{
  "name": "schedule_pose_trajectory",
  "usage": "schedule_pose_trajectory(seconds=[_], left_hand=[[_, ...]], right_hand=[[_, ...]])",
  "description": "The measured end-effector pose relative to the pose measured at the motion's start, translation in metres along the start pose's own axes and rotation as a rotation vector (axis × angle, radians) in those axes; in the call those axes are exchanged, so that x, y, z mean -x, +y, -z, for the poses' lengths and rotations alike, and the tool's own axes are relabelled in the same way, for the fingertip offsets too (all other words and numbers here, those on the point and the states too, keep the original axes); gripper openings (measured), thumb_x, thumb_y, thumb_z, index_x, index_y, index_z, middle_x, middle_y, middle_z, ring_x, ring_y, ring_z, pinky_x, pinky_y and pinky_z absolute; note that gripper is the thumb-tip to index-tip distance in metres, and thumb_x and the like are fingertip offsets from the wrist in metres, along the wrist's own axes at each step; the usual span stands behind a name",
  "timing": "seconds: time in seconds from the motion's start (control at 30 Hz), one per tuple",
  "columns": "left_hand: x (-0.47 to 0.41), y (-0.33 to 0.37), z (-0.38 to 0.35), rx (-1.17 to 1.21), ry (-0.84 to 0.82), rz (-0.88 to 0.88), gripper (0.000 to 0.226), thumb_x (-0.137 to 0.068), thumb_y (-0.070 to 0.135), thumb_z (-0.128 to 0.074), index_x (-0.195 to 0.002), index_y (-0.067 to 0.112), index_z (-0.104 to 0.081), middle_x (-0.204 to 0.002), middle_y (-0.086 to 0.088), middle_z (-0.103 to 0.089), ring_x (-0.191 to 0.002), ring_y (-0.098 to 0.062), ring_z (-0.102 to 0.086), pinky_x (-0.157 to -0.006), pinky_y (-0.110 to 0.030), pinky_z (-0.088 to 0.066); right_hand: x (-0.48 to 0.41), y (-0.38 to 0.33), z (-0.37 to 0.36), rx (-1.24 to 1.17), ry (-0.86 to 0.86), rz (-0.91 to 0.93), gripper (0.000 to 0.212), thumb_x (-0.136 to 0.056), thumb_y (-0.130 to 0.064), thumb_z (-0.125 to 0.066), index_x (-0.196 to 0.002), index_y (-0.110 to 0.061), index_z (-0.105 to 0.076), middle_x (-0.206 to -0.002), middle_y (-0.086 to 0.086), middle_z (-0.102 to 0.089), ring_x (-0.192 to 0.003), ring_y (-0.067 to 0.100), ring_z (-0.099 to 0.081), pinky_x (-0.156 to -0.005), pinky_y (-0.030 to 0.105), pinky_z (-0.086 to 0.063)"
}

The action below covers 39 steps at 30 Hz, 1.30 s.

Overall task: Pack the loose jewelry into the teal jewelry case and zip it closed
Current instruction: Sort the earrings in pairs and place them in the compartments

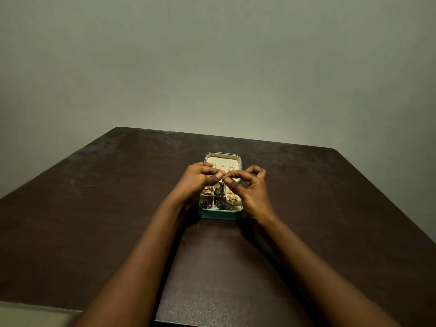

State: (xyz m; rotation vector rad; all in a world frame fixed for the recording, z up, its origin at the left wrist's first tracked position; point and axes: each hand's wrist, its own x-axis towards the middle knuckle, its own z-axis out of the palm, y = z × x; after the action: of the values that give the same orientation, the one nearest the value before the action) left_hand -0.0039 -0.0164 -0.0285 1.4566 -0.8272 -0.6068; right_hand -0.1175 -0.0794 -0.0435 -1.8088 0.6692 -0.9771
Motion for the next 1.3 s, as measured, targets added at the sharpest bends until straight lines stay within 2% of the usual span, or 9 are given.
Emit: schedule_pose_trajectory(seconds=[0.17,0.43,0.63,0.77,0.87,0.93,1.03,1.13,1.3], left_hand=[[0.003,0.004,0.002,0.015,-0.032,0.010,0.027,-0.084,-0.013,-0.053,-0.110,-0.017,-0.059,-0.086,0.002,-0.050,-0.076,-0.005,-0.051,-0.054,-0.004,-0.046],[0.004,0.006,0.002,-0.052,-0.059,-0.007,0.032,-0.083,-0.014,-0.053,-0.110,0.000,-0.060,-0.087,0.004,-0.050,-0.083,-0.009,-0.050,-0.066,-0.013,-0.044],[0.001,0.001,0.005,-0.179,-0.084,0.017,0.021,-0.083,-0.014,-0.053,-0.102,-0.018,-0.062,-0.078,0.001,-0.049,-0.072,-0.006,-0.049,-0.061,-0.010,-0.045],[-0.003,-0.004,0.005,-0.238,-0.070,0.027,0.019,-0.081,-0.013,-0.057,-0.099,-0.017,-0.064,-0.078,0.005,-0.049,-0.074,-0.002,-0.048,-0.072,-0.017,-0.046],[-0.007,-0.011,0.010,-0.269,-0.077,0.045,0.009,-0.079,-0.006,-0.065,-0.086,-0.007,-0.071,-0.080,0.006,-0.049,-0.087,-0.012,-0.054,-0.098,-0.037,-0.043],[-0.010,-0.017,0.014,-0.338,-0.085,0.054,0.016,-0.077,0.002,-0.070,-0.070,0.016,-0.073,-0.085,0.011,-0.049,-0.110,-0.024,-0.051,-0.110,-0.050,-0.030],[-0.014,-0.022,0.017,-0.474,-0.069,0.080,0.026,-0.072,0.015,-0.077,-0.054,0.032,-0.069,-0.088,0.015,-0.051,-0.120,-0.027,-0.044,-0.109,-0.052,-0.030],[-0.016,-0.023,0.021,-0.522,-0.092,0.124,0.028,-0.067,0.021,-0.080,-0.048,0.038,-0.069,-0.095,0.017,-0.051,-0.122,-0.025,-0.042,-0.106,-0.052,-0.033],[-0.010,-0.018,0.020,-0.619,-0.096,0.112,0.027,-0.068,0.022,-0.081,-0.048,0.034,-0.068,-0.093,0.019,-0.052,-0.122,-0.021,-0.040,-0.109,-0.049,-0.029]], right_hand=[[0.003,-0.010,-0.002,-0.038,0.009,0.006,0.010,-0.059,-0.046,-0.071,-0.061,-0.054,-0.066,-0.105,-0.007,-0.031,-0.120,0.024,-0.035,-0.111,0.045,-0.030],[-0.001,0.000,-0.002,0.004,0.000,-0.013,0.025,-0.069,-0.031,-0.076,-0.061,-0.052,-0.066,-0.105,-0.009,-0.031,-0.121,0.022,-0.035,-0.110,0.047,-0.031],[0.002,-0.004,0.002,0.111,-0.037,-0.061,0.027,-0.071,-0.030,-0.076,-0.062,-0.049,-0.059,-0.108,-0.007,-0.029,-0.113,0.016,-0.030,-0.110,0.050,-0.026],[0.002,-0.004,0.004,0.162,-0.044,-0.062,0.026,-0.072,-0.027,-0.076,-0.062,-0.044,-0.059,-0.109,-0.008,-0.029,-0.107,0.011,-0.026,-0.107,0.047,-0.028],[0.003,-0.002,0.004,0.176,-0.034,-0.048,0.027,-0.071,-0.024,-0.077,-0.062,-0.042,-0.060,-0.108,-0.009,-0.029,-0.106,0.011,-0.028,-0.105,0.045,-0.031],[0.003,-0.002,0.004,0.178,-0.024,-0.042,0.030,-0.070,-0.024,-0.077,-0.060,-0.045,-0.059,-0.108,-0.010,-0.029,-0.107,0.011,-0.028,-0.105,0.044,-0.032],[0.004,-0.002,0.003,0.208,-0.029,-0.044,0.028,-0.070,-0.025,-0.077,-0.061,-0.045,-0.061,-0.108,-0.010,-0.030,-0.106,0.011,-0.029,-0.105,0.042,-0.032],[0.005,-0.001,0.004,0.280,-0.030,-0.043,0.008,-0.071,-0.025,-0.076,-0.078,-0.029,-0.074,-0.109,-0.012,-0.029,-0.106,0.009,-0.027,-0.103,0.038,-0.032],[0.005,0.004,0.002,0.356,-0.050,-0.052,0.013,-0.073,-0.023,-0.076,-0.085,-0.017,-0.076,-0.110,-0.012,-0.028,-0.106,0.008,-0.026,-0.099,0.035,-0.040]])
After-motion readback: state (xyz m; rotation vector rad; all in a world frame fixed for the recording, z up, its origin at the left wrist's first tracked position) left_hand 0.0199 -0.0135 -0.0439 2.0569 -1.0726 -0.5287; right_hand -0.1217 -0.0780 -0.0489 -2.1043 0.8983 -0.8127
